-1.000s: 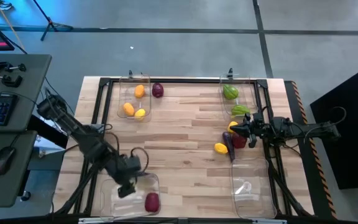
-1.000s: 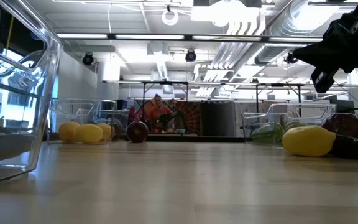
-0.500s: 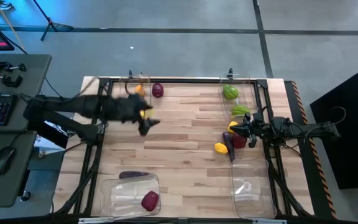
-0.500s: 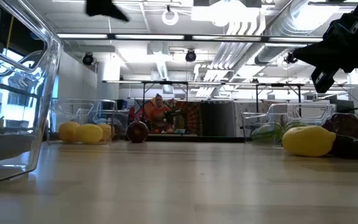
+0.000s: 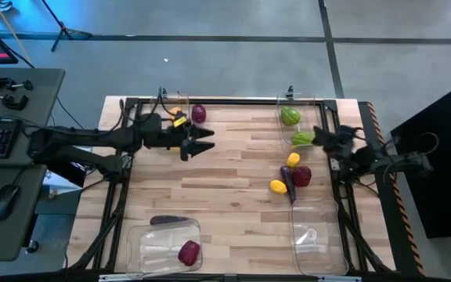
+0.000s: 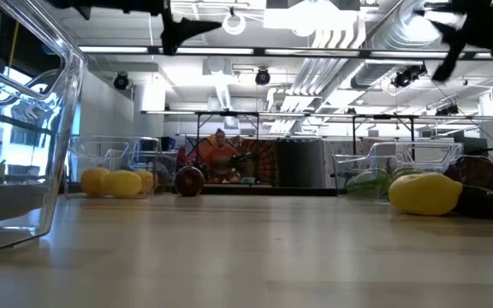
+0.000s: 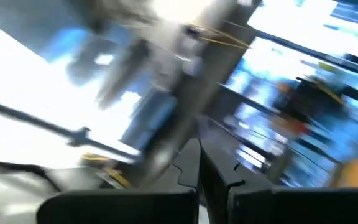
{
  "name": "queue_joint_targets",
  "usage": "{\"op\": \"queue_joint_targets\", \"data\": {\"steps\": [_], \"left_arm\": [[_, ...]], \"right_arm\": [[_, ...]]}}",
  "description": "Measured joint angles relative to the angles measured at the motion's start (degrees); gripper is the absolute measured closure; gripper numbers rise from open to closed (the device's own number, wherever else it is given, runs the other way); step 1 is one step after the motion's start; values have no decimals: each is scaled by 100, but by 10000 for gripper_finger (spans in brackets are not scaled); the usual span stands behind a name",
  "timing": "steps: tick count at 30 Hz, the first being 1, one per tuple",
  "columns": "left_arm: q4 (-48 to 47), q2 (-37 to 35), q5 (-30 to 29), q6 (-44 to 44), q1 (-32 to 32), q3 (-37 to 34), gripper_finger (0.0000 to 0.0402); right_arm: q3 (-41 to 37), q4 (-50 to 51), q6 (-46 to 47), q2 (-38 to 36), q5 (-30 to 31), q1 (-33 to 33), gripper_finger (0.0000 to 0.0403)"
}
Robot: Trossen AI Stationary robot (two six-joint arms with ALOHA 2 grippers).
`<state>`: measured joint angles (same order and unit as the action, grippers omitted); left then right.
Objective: Sort produce into baskets
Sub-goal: Put the red apple into the bottom left transparent bin
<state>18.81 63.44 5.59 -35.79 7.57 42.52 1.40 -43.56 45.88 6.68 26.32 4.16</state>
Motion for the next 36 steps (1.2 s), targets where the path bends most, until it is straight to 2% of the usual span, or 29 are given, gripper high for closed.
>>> {"op": "queue_joint_targets", "data": {"steps": [2, 5, 10, 12, 17, 20, 24, 29, 33, 36], "left_arm": [[16, -166, 104, -30, 55, -108, 39], [9, -494, 216, 95, 177, -144, 39], [-239, -1212, 321, 440, 389, -144, 39], [-506, -1588, 328, 501, 447, -144, 39], [-1285, -2496, 328, 622, 441, -142, 39], [-1682, -2857, 274, 716, 441, -142, 39], [-1882, -3042, 240, 757, 441, -142, 39], [-2054, -3021, 243, 849, 441, -142, 39], [-2289, -2979, 243, 850, 441, -142, 39], [-2361, -2985, 243, 854, 441, -142, 39]], "right_arm": [[320, -436, -458, 444, -308, 2, 402], [1066, -88, -1006, 1184, -355, 0, 402], [2291, 1101, -1921, 2451, -25, 0, 402], [2717, 1515, -2169, 2898, 352, 0, 402], [3581, 2352, -2102, 3859, 1090, -15, 402], [4178, 3710, -1569, 4220, 1093, -132, 382], [5306, 6779, -424, 4650, 571, -397, 305], [6483, 10215, 751, 5366, -545, -584, 168], [6591, 12116, 1428, 5856, -1667, -569, 76], [6183, 12719, 2007, 6059, -1957, -325, 33]]}}
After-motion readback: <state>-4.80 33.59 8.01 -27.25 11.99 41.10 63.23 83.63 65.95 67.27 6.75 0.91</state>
